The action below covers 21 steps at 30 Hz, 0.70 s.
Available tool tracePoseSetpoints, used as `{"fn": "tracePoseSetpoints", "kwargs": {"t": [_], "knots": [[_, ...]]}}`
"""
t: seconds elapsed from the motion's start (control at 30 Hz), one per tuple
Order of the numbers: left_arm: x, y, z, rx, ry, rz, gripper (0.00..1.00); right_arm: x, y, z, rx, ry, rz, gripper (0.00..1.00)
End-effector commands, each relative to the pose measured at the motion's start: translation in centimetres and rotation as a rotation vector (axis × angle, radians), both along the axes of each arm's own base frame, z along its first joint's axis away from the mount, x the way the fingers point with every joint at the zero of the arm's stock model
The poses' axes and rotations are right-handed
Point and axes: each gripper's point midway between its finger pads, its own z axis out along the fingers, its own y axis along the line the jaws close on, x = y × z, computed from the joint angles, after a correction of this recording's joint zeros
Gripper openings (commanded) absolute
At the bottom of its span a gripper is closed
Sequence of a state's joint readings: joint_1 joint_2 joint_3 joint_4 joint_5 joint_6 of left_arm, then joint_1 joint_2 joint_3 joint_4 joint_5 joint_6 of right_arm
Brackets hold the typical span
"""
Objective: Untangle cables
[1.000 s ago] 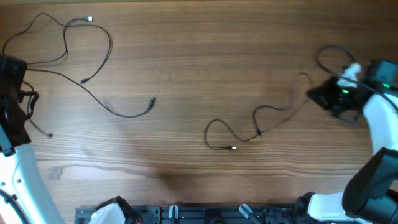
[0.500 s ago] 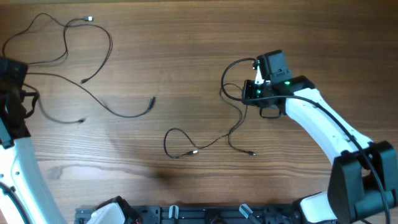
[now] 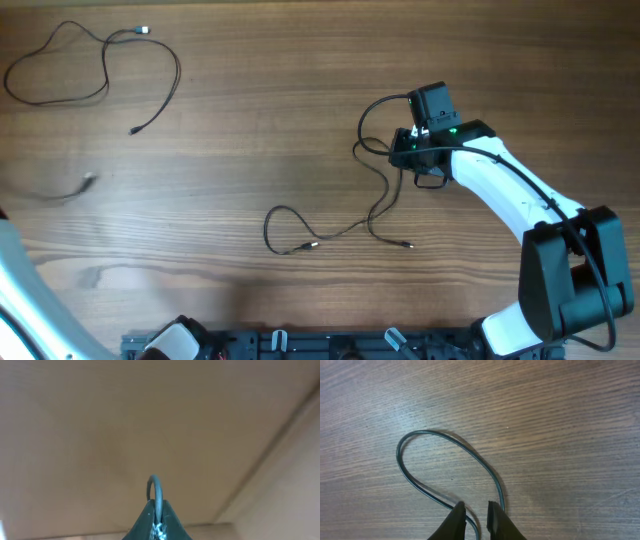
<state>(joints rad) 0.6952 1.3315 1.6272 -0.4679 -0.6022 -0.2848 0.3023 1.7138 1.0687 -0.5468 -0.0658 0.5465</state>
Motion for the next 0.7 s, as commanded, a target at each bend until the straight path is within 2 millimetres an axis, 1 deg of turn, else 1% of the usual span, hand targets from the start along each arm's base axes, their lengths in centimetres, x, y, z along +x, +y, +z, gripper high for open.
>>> {"fn": "tracePoseSetpoints", "kwargs": {"t": [0.0,0.07,0.1,0.17,0.23,0.27,0.3,0.33,0.4,0.43,0.47,0.57,0.6,0.67], "knots": [[-0.4,3.3,-3.6,-0.058,0.159,0.069,0.04,0.4,-0.3,-0.4,-0.014,-0.002,-0.023,0.18],[0.4,4.3,-6.5,-0.122,0.224,0.067,0.04,0.4,-0.3,-0.4,-0.013,-0.004,-0.023,0.18],[1.1,4.8,-8.6,-0.166,0.270,0.057,0.04,0.5,-0.3,-0.4,-0.011,-0.007,-0.026,0.18],[2.8,5.3,-12.1,-0.243,0.326,-0.002,0.04,0.5,-0.3,-0.4,-0.004,-0.004,-0.044,0.18],[5.9,5.1,-16.8,-0.364,0.359,-0.140,0.04,0.6,-0.3,-0.3,-0.004,-0.006,-0.044,0.18],[7.0,4.9,-18.9,-0.428,0.341,-0.181,0.04,0.6,-0.3,-0.3,-0.004,-0.006,-0.045,0.18],[7.7,4.8,-20.5,-0.480,0.321,-0.192,0.04,0.5,-0.3,-0.3,-0.004,-0.005,-0.045,0.18],[8.3,4.8,-22.9,-0.555,0.290,-0.183,0.04,0.5,-0.3,-0.3,-0.004,-0.005,-0.044,0.18],[8.5,4.7,-25.9,-0.649,0.258,-0.135,0.04,0.5,-0.3,-0.4,-0.004,-0.005,-0.044,0.18],[8.2,4.5,-28.0,-0.717,0.246,-0.091,0.04,0.5,-0.3,-0.3,-0.004,-0.005,-0.045,0.18],[7.3,3.6,-31.4,-0.850,0.195,0.026,0.04,0.6,-0.3,-0.3,-0.004,-0.006,-0.044,0.18],[6.0,2.4,-33.8,-0.965,0.112,0.180,0.04,0.6,-0.3,-0.3,-0.004,-0.006,-0.044,0.18],[5.1,1.6,-34.8,-1.025,0.055,0.284,0.04,0.5,-0.3,-0.3,-0.004,-0.005,-0.044,0.18],[3.8,0.4,-36.3,-1.093,-0.006,0.428,0.04,0.5,-0.3,-0.3,-0.004,-0.005,-0.044,0.18]]}}
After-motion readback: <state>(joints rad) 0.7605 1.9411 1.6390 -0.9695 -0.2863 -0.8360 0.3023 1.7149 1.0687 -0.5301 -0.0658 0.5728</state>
